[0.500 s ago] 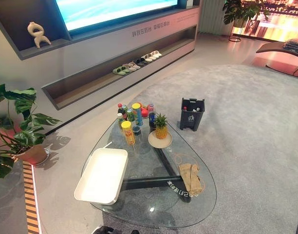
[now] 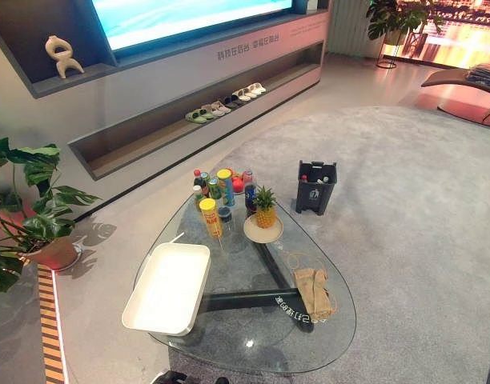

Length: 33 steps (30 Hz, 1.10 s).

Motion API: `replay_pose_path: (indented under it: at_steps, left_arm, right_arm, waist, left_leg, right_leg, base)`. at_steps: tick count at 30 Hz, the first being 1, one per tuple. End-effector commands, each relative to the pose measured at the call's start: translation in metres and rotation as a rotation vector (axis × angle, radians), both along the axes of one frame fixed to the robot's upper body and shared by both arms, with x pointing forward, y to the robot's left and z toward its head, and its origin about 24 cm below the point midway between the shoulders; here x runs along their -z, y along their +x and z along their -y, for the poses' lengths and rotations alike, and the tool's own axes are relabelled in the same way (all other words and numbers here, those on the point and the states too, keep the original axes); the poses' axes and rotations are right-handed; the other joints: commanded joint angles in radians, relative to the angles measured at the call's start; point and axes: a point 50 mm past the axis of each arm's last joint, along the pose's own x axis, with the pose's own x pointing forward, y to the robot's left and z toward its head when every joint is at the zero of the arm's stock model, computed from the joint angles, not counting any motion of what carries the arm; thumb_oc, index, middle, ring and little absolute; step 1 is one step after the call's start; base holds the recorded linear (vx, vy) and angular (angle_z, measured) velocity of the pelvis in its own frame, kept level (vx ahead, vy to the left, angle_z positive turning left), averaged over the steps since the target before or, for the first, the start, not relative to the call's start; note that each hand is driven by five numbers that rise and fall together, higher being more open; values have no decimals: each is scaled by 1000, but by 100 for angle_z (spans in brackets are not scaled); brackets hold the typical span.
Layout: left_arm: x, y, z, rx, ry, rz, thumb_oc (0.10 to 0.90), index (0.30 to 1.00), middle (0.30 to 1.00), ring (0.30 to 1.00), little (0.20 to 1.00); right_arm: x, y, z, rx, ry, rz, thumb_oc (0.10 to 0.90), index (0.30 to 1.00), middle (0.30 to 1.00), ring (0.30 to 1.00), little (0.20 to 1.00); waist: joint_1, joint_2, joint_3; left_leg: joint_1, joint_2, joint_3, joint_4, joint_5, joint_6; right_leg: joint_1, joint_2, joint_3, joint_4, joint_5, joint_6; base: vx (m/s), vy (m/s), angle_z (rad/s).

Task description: Wipe the table with a cloth and put it in the basket.

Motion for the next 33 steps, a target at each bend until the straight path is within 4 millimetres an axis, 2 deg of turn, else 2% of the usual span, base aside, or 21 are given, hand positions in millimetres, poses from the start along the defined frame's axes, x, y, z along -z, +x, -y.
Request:
replay_pose_path:
  at_steps: [1, 9, 13, 20, 24, 25, 28, 30, 33]
  left_arm:
    - [-9, 35, -5, -13, 27, 93, 800, 900, 900, 900, 900]
    - [-9, 32, -9, -68, 38, 101, 800, 900, 900, 900, 900]
    - [-11, 31, -15, -103, 60, 124, 800, 900, 900, 900, 900]
    - [-26, 62, -28, -207, 80, 247, 800, 900, 900, 900, 900]
    - [-39, 88, -32, -264, 57, 356, 800, 900, 900, 900, 900]
    - [-47, 102, -37, -279, 47, 413, 800, 900, 900, 900, 900]
    - [-67, 130, -46, -328, 6, 525, 800, 900, 900, 900, 900]
    - [-85, 149, -53, -396, -28, 625, 800, 900, 900, 900, 900]
    - [-106, 170, -60, -516, -111, 759, 800, 900, 900, 900, 900]
  right_arm:
    - [-6, 23, 6, -20, -50, 25, 800, 900, 900, 900, 900]
    - [-7, 18, 12, -31, -72, 1, 800, 900, 900, 900, 900]
    - [-11, 17, 23, -125, -140, -39, 800, 900, 900, 900, 900]
    - [-20, 25, 39, -236, -235, -142, 800, 900, 900, 900, 900]
    - [-29, 42, 47, -236, -294, -84, 800, 900, 900, 900, 900]
    - [-35, 55, 53, -222, -321, -32, 800, 900, 900, 900, 900]
    - [-50, 87, 60, -180, -367, 104, 800, 900, 900, 900, 900]
    - [-64, 110, 64, -148, -416, 203, 800, 900, 900, 900, 900]
    - [-78, 127, 71, -83, -466, 314, 800, 900, 900, 900, 900]
  waist:
    - [9, -38, 53]
    - [7, -33, 62]
    - [5, -27, 86]
    - [0, -7, 185]
    - [0, 10, 251]
    - [0, 17, 286]
    - [3, 24, 344]
    - [3, 24, 387]
    - [8, 18, 426]
  left_leg:
    - [61, -27, 49, 0, -92, 9]
    - [57, -27, 44, 0, -87, 6]
    - [40, -29, 40, 0, -80, 5]
    - [-53, -47, 21, 0, -56, 18]
    - [-113, -65, 4, 0, -41, 29]
    - [-150, -69, 1, 0, -26, 31]
    - [-227, -75, -5, 7, 10, 33]
    - [-321, -87, -14, 90, 6, 33]
    - [-444, -103, -28, 221, -14, 39]
  right_leg:
    - [-40, -26, -11, 5, 39, 1]
    - [-43, -24, -9, 5, 40, 0]
    - [-57, -22, -1, 5, 45, 0]
    - [-153, -21, 24, 10, 67, -12]
    - [-234, -22, 33, 40, 76, -17]
    - [-282, -21, 38, 70, 73, -22]
    - [-389, -16, 55, 158, 57, -30]
    - [-482, -21, 64, 246, 39, -34]
    - [-595, -25, 69, 361, 12, -39]
  base:
    - [0, 0, 0]
    - [23, 7, 0]
    - [43, 28, 0]
    - [-63, 50, 0]
    - [-116, 33, 1]
    - [-169, 27, -1]
    - [-197, 13, -6]
    - [-216, -13, -5]
    - [-151, -64, 12]
